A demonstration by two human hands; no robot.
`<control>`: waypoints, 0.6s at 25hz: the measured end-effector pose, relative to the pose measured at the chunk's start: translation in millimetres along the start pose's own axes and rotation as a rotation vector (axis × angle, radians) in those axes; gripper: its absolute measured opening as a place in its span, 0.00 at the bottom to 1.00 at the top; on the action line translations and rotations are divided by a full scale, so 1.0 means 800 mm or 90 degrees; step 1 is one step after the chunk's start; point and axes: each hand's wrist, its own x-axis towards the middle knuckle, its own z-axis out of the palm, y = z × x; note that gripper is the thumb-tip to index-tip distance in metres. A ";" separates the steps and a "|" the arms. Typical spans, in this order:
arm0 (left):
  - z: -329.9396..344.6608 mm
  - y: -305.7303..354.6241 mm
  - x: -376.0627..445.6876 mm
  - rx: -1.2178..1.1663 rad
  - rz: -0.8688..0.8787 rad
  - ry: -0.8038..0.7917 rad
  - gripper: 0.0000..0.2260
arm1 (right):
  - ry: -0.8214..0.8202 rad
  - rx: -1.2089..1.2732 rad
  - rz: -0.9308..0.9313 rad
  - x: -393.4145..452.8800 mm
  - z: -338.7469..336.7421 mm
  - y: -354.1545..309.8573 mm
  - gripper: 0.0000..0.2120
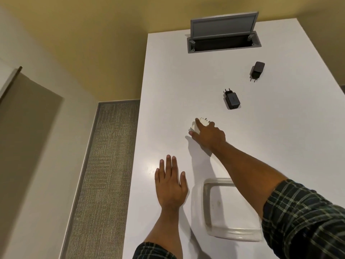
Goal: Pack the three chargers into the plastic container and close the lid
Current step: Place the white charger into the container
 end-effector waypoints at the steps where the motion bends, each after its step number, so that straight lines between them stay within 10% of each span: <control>1: 0.000 0.000 0.000 -0.002 -0.001 0.002 0.29 | 0.015 -0.007 0.002 0.002 0.002 -0.002 0.31; 15: -0.004 -0.002 -0.001 0.017 0.009 -0.005 0.29 | 0.072 -0.004 -0.041 -0.037 0.023 0.025 0.15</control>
